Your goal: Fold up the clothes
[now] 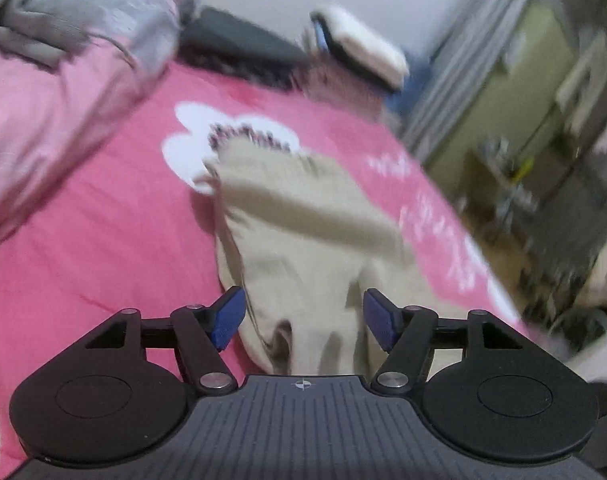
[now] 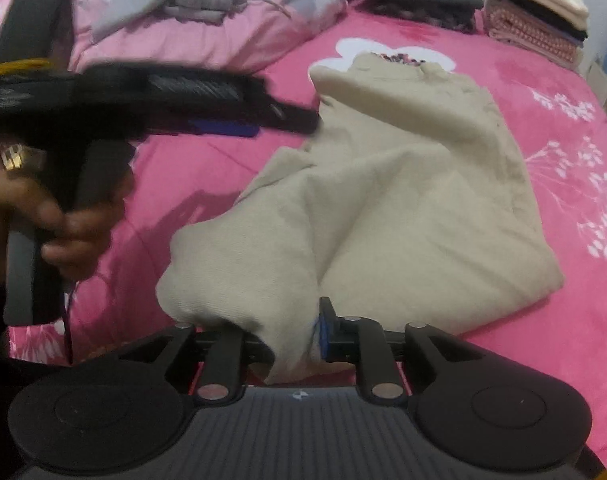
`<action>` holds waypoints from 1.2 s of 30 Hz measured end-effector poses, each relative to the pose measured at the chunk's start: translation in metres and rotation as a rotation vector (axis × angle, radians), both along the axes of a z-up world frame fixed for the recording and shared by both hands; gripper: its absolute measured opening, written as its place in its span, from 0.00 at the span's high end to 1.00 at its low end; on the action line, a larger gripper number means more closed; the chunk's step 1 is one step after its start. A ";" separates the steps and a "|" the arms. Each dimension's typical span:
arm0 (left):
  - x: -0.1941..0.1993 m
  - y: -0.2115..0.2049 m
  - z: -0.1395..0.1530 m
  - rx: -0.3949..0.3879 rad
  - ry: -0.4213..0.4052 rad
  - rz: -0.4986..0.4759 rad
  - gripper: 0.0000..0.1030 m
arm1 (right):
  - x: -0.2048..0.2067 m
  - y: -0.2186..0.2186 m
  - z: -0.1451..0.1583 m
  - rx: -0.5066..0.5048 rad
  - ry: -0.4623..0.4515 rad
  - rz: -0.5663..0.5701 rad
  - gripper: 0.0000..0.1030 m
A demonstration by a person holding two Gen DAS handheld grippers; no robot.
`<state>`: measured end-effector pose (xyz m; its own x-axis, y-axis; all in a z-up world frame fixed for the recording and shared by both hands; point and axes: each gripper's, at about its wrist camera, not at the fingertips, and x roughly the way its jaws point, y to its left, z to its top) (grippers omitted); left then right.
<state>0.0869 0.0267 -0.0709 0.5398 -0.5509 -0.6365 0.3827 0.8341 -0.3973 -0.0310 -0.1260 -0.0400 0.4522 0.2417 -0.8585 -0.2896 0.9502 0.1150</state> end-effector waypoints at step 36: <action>-0.015 -0.017 -0.028 0.147 0.056 -0.015 0.29 | -0.027 -0.082 0.072 0.069 -0.295 -0.274 0.00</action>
